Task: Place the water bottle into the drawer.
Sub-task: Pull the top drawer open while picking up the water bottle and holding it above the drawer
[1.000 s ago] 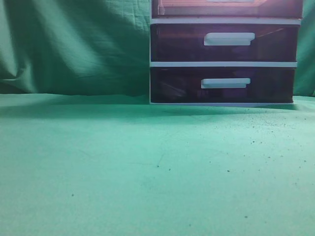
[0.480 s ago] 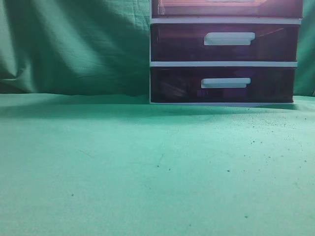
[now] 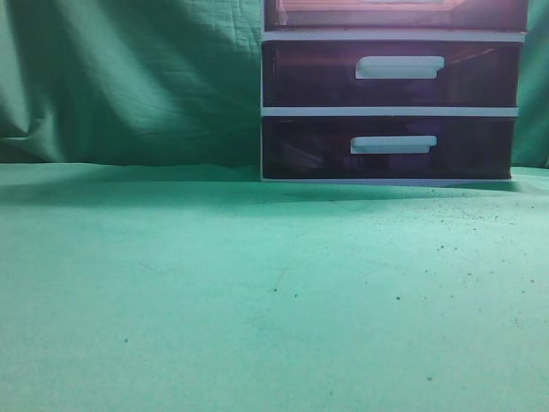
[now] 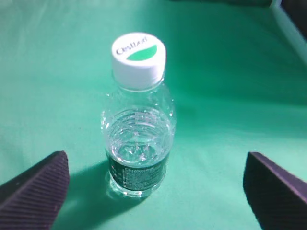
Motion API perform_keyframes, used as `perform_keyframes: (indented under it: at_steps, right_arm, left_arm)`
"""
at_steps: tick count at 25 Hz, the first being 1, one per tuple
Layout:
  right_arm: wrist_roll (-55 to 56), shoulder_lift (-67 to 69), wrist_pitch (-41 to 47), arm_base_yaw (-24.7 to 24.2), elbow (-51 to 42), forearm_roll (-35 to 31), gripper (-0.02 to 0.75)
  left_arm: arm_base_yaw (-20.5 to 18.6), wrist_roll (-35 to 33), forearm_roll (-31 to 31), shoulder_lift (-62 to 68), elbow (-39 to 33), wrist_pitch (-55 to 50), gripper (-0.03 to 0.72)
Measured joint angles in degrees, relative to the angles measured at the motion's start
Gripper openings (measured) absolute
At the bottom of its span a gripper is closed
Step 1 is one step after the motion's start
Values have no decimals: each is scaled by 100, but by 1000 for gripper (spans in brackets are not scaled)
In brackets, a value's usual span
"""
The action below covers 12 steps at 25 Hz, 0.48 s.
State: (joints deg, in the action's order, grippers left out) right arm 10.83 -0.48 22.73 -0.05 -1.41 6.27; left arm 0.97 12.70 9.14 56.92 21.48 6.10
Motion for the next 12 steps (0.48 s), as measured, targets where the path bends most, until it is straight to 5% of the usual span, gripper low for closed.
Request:
perform_keyframes:
  at_steps: [12]
  right_arm:
    - [0, 0, 0, 0, 0, 0, 47]
  left_arm:
    - [-218, -13, -543, 1996, 706, 1091, 643]
